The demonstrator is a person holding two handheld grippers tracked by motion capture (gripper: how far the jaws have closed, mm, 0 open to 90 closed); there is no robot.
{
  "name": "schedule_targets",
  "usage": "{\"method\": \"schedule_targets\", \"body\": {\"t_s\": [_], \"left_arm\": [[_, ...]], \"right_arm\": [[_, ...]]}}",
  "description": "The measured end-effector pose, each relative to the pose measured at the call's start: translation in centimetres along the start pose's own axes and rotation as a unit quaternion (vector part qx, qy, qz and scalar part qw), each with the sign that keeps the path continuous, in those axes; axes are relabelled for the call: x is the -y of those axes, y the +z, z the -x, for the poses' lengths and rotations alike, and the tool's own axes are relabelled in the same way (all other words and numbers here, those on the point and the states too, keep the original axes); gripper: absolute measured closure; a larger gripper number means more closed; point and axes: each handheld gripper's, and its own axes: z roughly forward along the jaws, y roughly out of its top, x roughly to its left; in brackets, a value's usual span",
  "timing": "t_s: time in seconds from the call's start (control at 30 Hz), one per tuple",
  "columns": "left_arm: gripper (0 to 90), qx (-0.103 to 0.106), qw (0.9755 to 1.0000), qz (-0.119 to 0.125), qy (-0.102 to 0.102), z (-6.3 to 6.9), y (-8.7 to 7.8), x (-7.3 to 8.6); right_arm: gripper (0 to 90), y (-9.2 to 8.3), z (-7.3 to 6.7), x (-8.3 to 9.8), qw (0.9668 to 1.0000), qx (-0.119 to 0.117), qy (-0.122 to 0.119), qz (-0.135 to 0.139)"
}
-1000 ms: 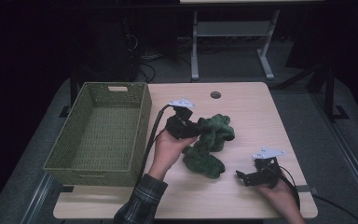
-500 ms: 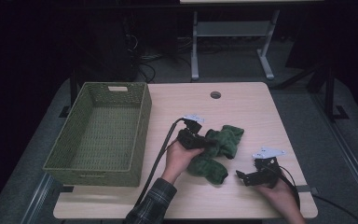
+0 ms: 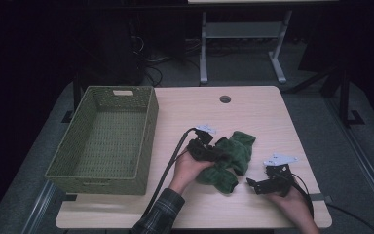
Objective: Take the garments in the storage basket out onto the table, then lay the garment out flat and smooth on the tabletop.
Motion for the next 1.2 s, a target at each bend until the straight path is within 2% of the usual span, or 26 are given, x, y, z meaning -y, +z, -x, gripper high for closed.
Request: {"method": "schedule_targets", "body": {"t_s": [0.17,0.5,0.57,0.67,0.73,0.87,1.03,1.2], "left_arm": [[53.6,-0.007,0.9999,0.002,0.015,1.1,-1.7,0.4],[53.4,-0.007,0.999,0.005,0.045,3.2,-4.7,1.7],[53.4,-0.004,0.9987,0.01,0.049,3.6,-5.2,1.9],[53.9,-0.003,0.9983,0.011,0.058,4.3,-5.5,2.5],[54.6,-0.003,0.9979,0.012,0.064,4.8,-5.6,3.0],[55.3,-0.003,0.9976,0.003,0.069,5.4,-5.2,4.1],[56.5,-0.007,0.9975,-0.007,0.069,5.6,-4.1,5.6],[53.7,-0.022,0.9969,-0.023,0.072,5.2,-2.5,6.6]], "right_arm": [[0.9,0.0,0.0,0.0,1.0,0.0,0.0,0.0],[1.4,-0.3,-0.1,0.1,1.0,0.001,0.004,-0.006],[6.3,-0.5,-0.1,0.0,0.9999,-0.003,0.008,-0.011],[8.2,-1.1,-0.3,0.1,0.9999,-0.005,0.009,-0.004],[13.0,-1.6,-0.4,0.1,0.9999,-0.008,0.007,0.002],[13.9,-2.4,-0.8,0.2,0.9998,-0.015,0.009,0.006],[15.3,-2.9,-1.5,0.1,0.9986,-0.045,0.024,0.009],[17.2,-2.5,-2.8,-0.2,0.9978,-0.066,0.004,0.003]]}}
